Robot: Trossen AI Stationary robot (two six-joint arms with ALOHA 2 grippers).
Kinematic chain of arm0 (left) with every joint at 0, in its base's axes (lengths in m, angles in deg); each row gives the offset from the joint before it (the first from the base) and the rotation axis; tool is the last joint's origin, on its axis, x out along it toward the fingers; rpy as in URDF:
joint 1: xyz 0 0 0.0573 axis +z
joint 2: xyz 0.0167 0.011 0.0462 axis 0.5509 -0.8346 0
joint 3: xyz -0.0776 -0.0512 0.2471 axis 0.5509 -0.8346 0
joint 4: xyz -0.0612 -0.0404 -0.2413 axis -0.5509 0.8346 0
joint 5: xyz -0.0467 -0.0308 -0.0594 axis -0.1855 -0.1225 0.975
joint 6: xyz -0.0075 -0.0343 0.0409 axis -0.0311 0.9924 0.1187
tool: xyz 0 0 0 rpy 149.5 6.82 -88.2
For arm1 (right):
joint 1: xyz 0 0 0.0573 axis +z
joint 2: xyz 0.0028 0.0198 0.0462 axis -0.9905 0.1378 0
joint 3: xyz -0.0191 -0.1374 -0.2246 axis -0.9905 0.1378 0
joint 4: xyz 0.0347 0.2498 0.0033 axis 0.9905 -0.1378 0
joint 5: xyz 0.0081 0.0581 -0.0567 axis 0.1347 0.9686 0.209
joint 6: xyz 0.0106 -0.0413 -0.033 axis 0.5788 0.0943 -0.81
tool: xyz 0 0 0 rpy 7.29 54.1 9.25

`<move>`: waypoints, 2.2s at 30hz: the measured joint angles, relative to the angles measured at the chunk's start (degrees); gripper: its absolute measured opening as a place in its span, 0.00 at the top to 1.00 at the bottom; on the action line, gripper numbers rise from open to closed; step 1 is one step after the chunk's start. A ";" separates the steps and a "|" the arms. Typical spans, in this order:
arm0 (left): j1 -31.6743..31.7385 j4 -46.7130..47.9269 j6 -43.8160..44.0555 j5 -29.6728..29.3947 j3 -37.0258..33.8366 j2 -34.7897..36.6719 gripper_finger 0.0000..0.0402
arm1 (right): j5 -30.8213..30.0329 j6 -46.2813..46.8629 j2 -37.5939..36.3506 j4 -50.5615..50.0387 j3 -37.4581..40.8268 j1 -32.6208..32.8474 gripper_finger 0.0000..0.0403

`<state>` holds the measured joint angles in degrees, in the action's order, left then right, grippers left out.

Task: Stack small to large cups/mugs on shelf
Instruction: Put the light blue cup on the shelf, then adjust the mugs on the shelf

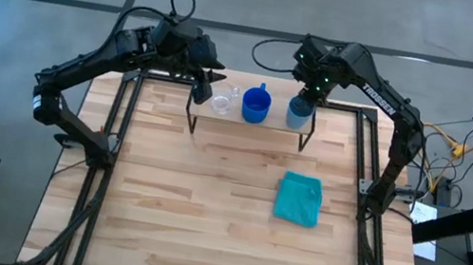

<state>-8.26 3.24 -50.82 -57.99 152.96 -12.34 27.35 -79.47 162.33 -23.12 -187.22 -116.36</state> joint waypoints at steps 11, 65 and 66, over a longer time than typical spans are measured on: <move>0.00 0.02 0.00 0.00 0.00 0.00 0.73 | -1.51 -2.02 0.00 3.79 0.00 -0.02 0.75; -0.09 -1.27 7.13 0.61 -0.98 -0.26 0.73 | 6.13 -4.35 2.32 26.11 -0.04 9.64 0.73; -0.09 -1.27 7.13 0.61 -0.98 -0.26 0.73 | 5.04 -4.89 2.71 26.13 -0.04 9.64 0.73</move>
<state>-8.35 1.97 -43.70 -57.38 151.97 -12.60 32.40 -84.35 165.04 3.01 -187.26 -106.72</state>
